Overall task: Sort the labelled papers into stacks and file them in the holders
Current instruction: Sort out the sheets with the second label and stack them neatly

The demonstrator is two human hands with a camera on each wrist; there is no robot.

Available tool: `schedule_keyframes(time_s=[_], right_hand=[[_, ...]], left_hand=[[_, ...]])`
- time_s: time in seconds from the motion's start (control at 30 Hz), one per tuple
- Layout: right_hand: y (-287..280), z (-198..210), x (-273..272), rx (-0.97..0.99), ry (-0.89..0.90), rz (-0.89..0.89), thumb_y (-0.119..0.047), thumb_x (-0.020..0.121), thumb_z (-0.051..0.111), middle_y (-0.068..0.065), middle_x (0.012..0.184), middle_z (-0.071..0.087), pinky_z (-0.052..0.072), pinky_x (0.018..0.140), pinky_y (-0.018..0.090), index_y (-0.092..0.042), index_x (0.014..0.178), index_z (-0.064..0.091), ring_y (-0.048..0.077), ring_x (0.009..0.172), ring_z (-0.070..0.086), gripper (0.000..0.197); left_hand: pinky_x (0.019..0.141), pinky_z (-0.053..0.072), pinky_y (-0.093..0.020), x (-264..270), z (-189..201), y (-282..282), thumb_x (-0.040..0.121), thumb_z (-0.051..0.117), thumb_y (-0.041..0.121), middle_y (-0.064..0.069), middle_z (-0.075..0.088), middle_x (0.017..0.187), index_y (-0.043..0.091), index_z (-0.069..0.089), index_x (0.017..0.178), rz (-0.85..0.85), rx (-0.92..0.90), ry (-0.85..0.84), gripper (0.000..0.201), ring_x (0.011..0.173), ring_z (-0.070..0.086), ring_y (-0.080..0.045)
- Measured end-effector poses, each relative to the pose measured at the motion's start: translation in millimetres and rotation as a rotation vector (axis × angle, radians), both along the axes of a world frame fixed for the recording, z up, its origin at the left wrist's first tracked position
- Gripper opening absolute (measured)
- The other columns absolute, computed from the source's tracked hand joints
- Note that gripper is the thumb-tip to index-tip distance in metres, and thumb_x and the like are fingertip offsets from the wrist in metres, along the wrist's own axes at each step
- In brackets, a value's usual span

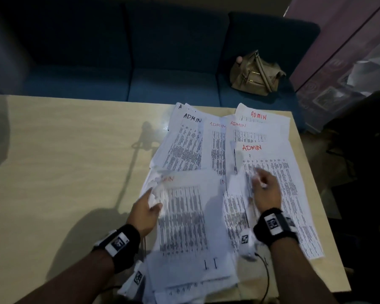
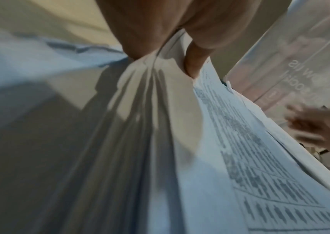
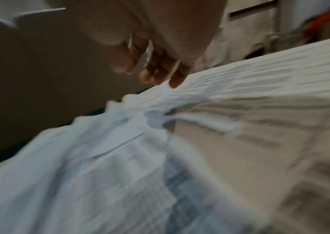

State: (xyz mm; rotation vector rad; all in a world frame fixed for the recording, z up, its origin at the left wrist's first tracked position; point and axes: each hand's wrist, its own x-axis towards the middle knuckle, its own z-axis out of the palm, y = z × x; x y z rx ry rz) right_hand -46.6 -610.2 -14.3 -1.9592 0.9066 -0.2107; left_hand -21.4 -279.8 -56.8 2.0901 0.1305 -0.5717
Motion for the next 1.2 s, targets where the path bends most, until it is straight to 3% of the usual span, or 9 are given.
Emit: schedule_keyframes(time_s=[0.13,0.2,0.37,0.57,0.67,0.8,0.93,1.13,1.2], right_hand=[[-73,-17,-33,-0.276,0.312,-0.200,-0.023,0.078,0.074,0.020,0.131,0.051,0.042,0.102,0.049,-0.021,0.131,0.053,0.038,0.117,0.052,0.057],[-87,-20,-47,-0.322,0.455,-0.220,-0.033,0.076,0.076,0.020,0.141,0.041,0.037,0.104,0.054,-0.018,0.138,0.044,0.042,0.126,0.043,0.071],[-98,-24,-56,-0.318,0.518,-0.196,-0.038,0.073,0.079,0.020,0.142,0.042,0.036,0.105,0.052,-0.008,0.141,0.035,0.040,0.129,0.041,0.086],[-105,-5,-46,-0.413,0.400,-0.153,-0.028,0.086,0.064,0.028,0.100,0.063,0.049,0.076,0.043,0.001,0.096,0.060,0.044,0.093,0.060,0.031],[-116,-2,-38,-0.389,0.394,-0.043,-0.037,0.078,0.069,0.021,0.106,0.062,0.051,0.082,0.044,-0.006,0.109,0.059,0.039,0.098,0.061,0.045],[-118,0,-17,-0.335,0.432,0.062,-0.032,0.080,0.072,0.015,0.107,0.064,0.048,0.085,0.037,-0.008,0.123,0.054,0.034,0.099,0.061,0.053],[-116,4,7,-0.234,0.342,-0.058,-0.038,0.087,0.062,0.022,0.097,0.068,0.053,0.080,0.041,-0.004,0.103,0.066,0.038,0.090,0.063,0.038],[-91,-11,57,-0.314,0.454,0.065,-0.034,0.083,0.068,0.021,0.114,0.055,0.046,0.089,0.043,0.000,0.120,0.052,0.039,0.111,0.053,0.053],[-82,-19,63,-0.353,0.510,0.053,-0.033,0.081,0.072,0.023,0.131,0.042,0.038,0.099,0.050,-0.002,0.132,0.043,0.041,0.124,0.038,0.067]], left_hand=[[0.070,0.051,-0.033,27,13,-4,0.092,0.054,0.008,-0.010,0.067,0.110,0.027,0.048,0.135,0.069,-0.044,0.012,0.047,0.076,0.061,-0.021],[0.065,0.049,-0.032,37,18,-5,0.093,0.054,0.007,-0.011,0.066,0.103,0.027,0.047,0.135,0.102,-0.068,0.022,0.048,0.069,0.057,-0.019],[0.072,0.048,-0.031,50,23,-13,0.094,0.053,0.009,-0.007,0.065,0.106,0.020,0.049,0.135,0.170,-0.094,0.020,0.042,0.084,0.060,-0.024],[0.079,0.052,-0.038,62,18,-21,0.095,0.050,0.010,-0.006,0.064,0.111,0.024,0.048,0.133,0.127,-0.058,0.046,0.041,0.090,0.061,-0.029],[0.082,0.045,-0.032,60,17,-21,0.097,0.050,0.013,0.005,0.056,0.113,0.025,0.042,0.138,0.080,-0.010,0.018,0.044,0.096,0.056,-0.022],[0.066,0.039,-0.021,61,14,-18,0.097,0.050,0.012,0.005,0.054,0.112,0.022,0.043,0.137,0.054,-0.019,0.013,0.042,0.083,0.051,-0.008],[0.082,0.040,-0.026,61,12,-15,0.097,0.050,0.013,0.008,0.050,0.123,0.026,0.037,0.143,0.040,-0.050,0.029,0.049,0.106,0.048,-0.014],[0.089,0.048,-0.036,60,9,-14,0.097,0.052,0.019,0.007,0.054,0.128,0.031,0.033,0.145,0.071,-0.012,0.051,0.052,0.102,0.056,-0.016],[0.094,0.040,-0.032,61,7,-14,0.097,0.052,0.018,0.001,0.051,0.139,0.030,0.033,0.145,0.069,-0.013,0.047,0.053,0.117,0.052,-0.019]])
